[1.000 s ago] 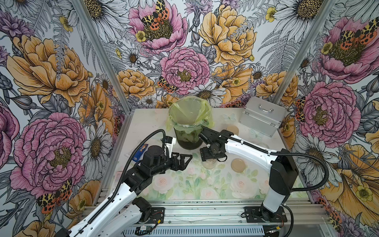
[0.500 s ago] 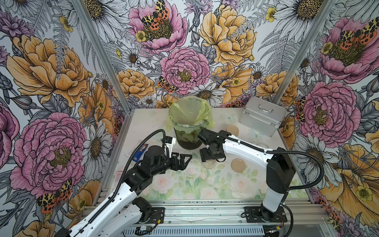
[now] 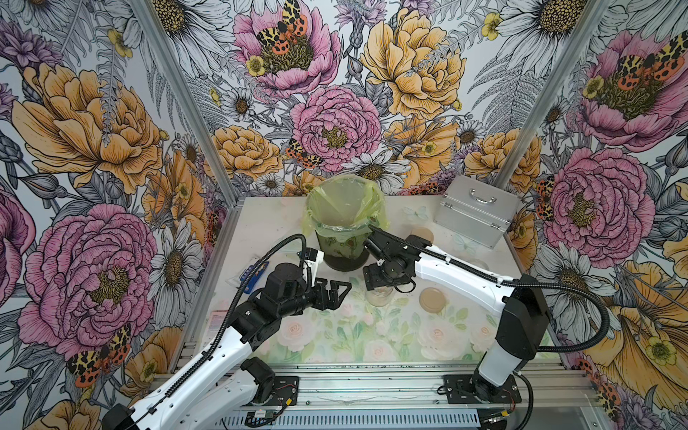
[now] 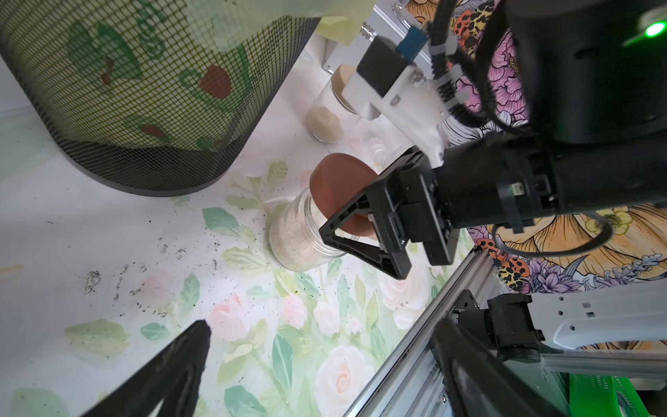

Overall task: Empty moldy rice from jars
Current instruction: Open the lid of the jar.

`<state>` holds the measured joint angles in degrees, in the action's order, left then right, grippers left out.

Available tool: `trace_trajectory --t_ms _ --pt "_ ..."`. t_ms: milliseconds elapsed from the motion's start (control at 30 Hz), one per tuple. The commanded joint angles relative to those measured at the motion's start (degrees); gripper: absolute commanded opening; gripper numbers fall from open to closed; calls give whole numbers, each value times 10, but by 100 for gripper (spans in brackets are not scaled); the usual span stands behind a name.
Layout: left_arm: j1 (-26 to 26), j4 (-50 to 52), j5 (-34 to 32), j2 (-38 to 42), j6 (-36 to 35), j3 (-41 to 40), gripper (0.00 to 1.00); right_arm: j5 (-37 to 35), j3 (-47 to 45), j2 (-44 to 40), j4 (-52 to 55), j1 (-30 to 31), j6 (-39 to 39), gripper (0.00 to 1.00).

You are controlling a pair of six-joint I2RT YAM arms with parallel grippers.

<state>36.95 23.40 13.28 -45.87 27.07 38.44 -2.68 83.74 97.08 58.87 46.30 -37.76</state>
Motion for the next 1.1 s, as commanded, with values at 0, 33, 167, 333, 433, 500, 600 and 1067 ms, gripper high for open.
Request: trace_trajectory --t_ms 0,33,167,333,433,500,600,1067 --pt "16 -16 -1 -15 -21 28 99 12 -7 -33 -11 -5 -12 82" --pt "22 -16 -2 -21 -23 33 99 13 -10 -40 -11 -5 -13 82" --pt "48 -16 -13 -48 -33 52 99 15 -22 -65 -11 -32 -18 82" --pt "78 -16 -30 -77 -48 69 99 19 -29 -68 -12 -37 -17 82" --pt "78 -22 -34 -74 -46 68 99 19 -32 -58 -14 -32 -19 82" --pt "77 -22 -35 -68 -45 66 99 8 -33 -51 -15 -24 -18 81" --pt "76 -21 -30 -62 -44 61 99 0 -42 -52 -19 -25 -21 82" --pt "94 -29 -24 -77 -56 45 98 -25 -107 -115 -21 -86 -26 82"
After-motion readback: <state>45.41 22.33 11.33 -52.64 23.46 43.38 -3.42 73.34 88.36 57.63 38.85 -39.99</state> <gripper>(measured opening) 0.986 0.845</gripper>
